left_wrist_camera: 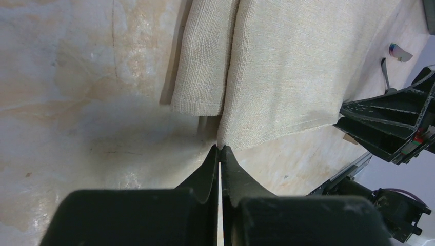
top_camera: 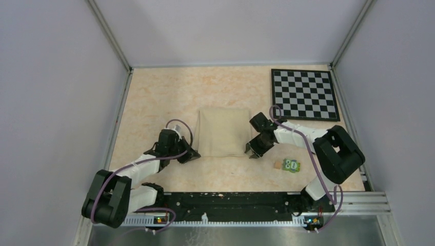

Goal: Fold the napkin into a case and place the utensils inside
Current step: Flatten out the square-folded napkin at the center of the board.

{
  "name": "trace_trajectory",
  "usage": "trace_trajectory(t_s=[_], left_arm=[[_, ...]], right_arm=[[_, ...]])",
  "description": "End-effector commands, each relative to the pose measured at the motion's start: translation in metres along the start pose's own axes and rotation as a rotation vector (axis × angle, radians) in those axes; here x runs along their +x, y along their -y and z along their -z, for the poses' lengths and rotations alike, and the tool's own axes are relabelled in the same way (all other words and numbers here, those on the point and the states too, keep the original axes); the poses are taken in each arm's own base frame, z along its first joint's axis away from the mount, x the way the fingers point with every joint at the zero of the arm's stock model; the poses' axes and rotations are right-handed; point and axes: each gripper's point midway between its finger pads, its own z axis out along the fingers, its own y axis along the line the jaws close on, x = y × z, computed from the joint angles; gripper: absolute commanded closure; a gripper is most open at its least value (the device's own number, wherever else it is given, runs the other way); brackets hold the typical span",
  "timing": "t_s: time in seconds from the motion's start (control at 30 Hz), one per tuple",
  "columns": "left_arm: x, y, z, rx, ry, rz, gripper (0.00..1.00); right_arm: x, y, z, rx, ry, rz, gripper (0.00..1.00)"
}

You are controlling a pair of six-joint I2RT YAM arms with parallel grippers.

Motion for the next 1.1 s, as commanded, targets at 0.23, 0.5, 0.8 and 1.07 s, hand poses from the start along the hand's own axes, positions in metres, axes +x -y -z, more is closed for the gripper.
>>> trace_trajectory(t_s=[0.23,0.5,0.8,1.07], left_arm=[[-0.006,0.007,0.009,0.032,0.047,-0.039,1.0],[-0.025,0.036,0.024,0.078,0.094,-0.082,1.0],[-0.058,0.059,0.028,0.083,0.14,-0.106,1.0],[-0.079,0.05,0.031,0.053,0.161,-0.114,1.0]], right_arm=[[0.001,-0.004,-0.017,0.039,0.001,0.002,1.0],[-0.002,-0.027,0.026,-0.034,0.055,0.097,1.0],[0.001,-0.064,0.05,-0.358,0.06,0.097,1.0],[0.008,-0.08,0.041,-0.389,0.013,0.136,1.0]])
